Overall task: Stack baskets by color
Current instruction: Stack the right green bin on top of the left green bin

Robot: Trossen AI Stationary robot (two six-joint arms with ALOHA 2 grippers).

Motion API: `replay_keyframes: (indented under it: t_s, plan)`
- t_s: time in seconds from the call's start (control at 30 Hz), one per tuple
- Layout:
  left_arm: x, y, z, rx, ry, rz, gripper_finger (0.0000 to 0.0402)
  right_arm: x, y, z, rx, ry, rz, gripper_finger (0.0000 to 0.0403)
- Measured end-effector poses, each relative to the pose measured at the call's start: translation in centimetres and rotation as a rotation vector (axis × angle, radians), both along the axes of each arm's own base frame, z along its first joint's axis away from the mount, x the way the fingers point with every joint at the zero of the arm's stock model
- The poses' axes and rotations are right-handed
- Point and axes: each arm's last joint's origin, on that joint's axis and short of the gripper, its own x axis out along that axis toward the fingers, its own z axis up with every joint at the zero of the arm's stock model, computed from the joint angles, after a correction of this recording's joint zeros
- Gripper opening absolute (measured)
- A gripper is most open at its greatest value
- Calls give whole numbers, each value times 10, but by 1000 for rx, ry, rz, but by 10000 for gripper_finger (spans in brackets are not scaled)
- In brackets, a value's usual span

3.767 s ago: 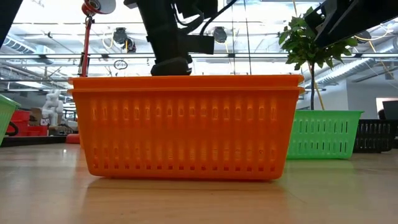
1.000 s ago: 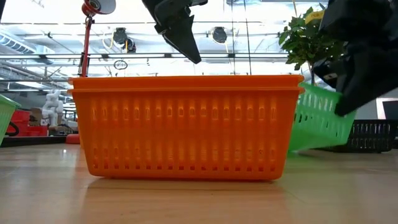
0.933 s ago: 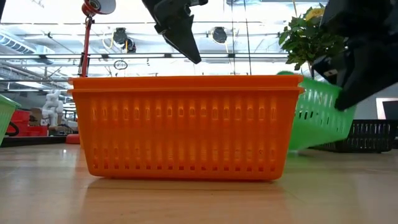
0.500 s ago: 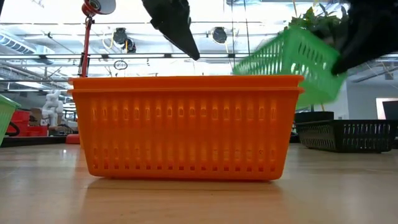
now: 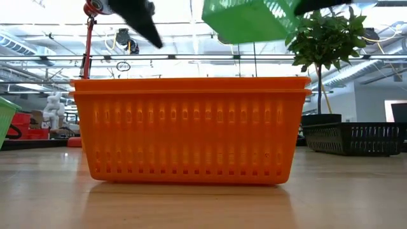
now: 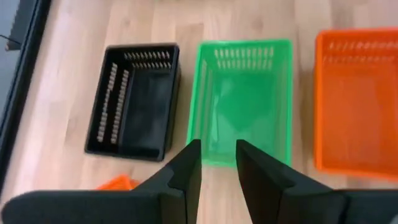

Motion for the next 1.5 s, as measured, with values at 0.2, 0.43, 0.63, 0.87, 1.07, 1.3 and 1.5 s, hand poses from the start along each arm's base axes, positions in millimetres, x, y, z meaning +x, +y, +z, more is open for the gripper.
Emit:
replay_keyframes:
  t_s: [0.2,0.43,0.63,0.87,1.07,1.3,1.5]
  plan:
    - [-42,6,-16,-77,-142,24,102,23,0,13,-118,-8,113,1]
    - [-76,16,-32,-122,-176,55,102,60,-1,22,-211,64,259,0]
    - [-83,17,-40,-172,-197,31,102,82,-6,31,-242,120,413,0]
    - [-83,14,-42,-177,-190,17,102,90,-11,34,-323,91,581,0]
    - [-83,11,-42,-179,-193,1,102,93,-22,29,-310,115,615,0]
    - [-83,11,-41,-178,-199,-3,101,102,-31,17,-277,149,647,0]
    - [-83,11,-41,-175,-199,-2,102,116,-41,-3,-209,192,694,0]
